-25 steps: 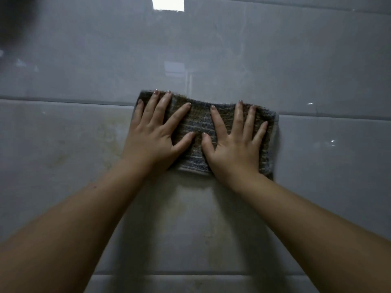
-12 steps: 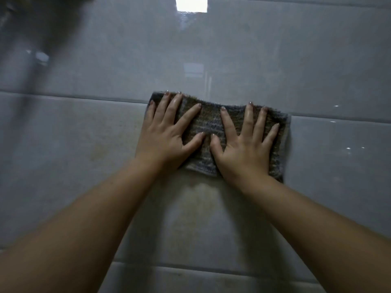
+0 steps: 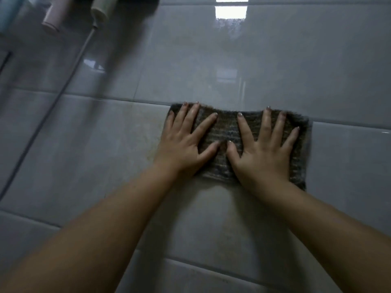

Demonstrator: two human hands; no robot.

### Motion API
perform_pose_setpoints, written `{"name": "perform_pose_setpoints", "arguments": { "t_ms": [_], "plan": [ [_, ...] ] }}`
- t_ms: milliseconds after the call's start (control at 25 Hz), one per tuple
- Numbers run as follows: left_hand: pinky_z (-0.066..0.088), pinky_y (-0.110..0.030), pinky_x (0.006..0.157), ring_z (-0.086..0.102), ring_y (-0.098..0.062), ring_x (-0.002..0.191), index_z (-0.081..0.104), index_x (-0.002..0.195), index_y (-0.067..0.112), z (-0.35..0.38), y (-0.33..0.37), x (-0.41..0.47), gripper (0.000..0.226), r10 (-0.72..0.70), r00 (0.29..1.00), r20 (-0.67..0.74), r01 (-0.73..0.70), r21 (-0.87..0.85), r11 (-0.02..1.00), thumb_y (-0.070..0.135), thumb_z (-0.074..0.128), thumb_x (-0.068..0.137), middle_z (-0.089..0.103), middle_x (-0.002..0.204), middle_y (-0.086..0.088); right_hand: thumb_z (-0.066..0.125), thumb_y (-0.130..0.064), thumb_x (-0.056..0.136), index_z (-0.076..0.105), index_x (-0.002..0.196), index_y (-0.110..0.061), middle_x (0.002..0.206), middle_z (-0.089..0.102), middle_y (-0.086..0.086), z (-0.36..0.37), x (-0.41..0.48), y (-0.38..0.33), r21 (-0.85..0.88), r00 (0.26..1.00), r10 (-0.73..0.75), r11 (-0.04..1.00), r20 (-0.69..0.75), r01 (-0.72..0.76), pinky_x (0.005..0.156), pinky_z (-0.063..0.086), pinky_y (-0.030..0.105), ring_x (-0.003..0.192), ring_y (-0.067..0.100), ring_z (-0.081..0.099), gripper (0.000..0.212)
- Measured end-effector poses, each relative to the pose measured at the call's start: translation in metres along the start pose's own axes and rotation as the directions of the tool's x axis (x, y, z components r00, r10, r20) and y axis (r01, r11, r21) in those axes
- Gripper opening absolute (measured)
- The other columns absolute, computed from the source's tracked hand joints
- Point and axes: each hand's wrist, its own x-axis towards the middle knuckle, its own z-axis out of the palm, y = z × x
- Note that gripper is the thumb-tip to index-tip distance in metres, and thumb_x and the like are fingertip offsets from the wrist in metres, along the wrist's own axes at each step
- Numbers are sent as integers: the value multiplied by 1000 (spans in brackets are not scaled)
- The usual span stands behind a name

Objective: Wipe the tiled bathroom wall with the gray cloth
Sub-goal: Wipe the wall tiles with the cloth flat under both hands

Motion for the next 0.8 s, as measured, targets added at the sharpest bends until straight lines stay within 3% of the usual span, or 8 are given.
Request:
{"name": "perform_pose_setpoints", "arguments": {
  "t_ms": [80,160,280,360,560,800],
  "plan": [
    [7,-52,122,14,-28,151,32,152,36,-5,-24,17,68,-67,997,26,67,13,998,67,30,91,22,163,-8,17,-58,86,13,154,-35,161,-4,18,1,19,-29,6,999,22,1000,36,-23,112,-10,64,146,41,-10,71],
    [6,-51,122,12,-27,151,30,152,36,-8,-37,4,68,-71,997,15,71,2,997,66,30,91,20,163,-8,22,-56,87,21,153,-33,161,4,20,5,11,-42,13,999,-33,999,0,33,112,-7,64,147,43,-4,70],
    [8,-53,122,9,-28,152,28,153,33,-12,-43,-49,68,13,1000,25,-13,-21,1000,64,32,93,18,163,-9,34,-54,86,37,148,-28,157,20,23,15,-28,-38,14,979,-191,981,-67,193,112,3,65,145,47,12,67],
    [10,-55,121,8,-28,152,26,153,34,-10,-48,-60,68,76,996,51,-76,-1,997,65,31,93,17,164,-9,34,-57,85,38,147,-28,157,22,23,16,-27,-34,-22,974,-212,977,-78,211,112,4,65,144,48,14,69],
    [1,-48,122,2,-24,152,16,153,42,-18,-82,30,77,-75,990,118,77,-16,997,75,16,83,10,165,-3,18,-62,91,2,154,-36,161,-11,17,3,38,-74,-41,999,-20,999,48,22,111,-10,65,145,42,-15,69],
    [0,-47,122,1,-23,152,16,153,41,-24,-154,42,81,-92,989,115,91,6,996,78,14,81,8,166,-3,21,-60,94,1,153,-38,160,-17,15,7,73,-131,21,992,-114,993,54,113,109,-16,64,144,42,-20,66]
  ]
}}
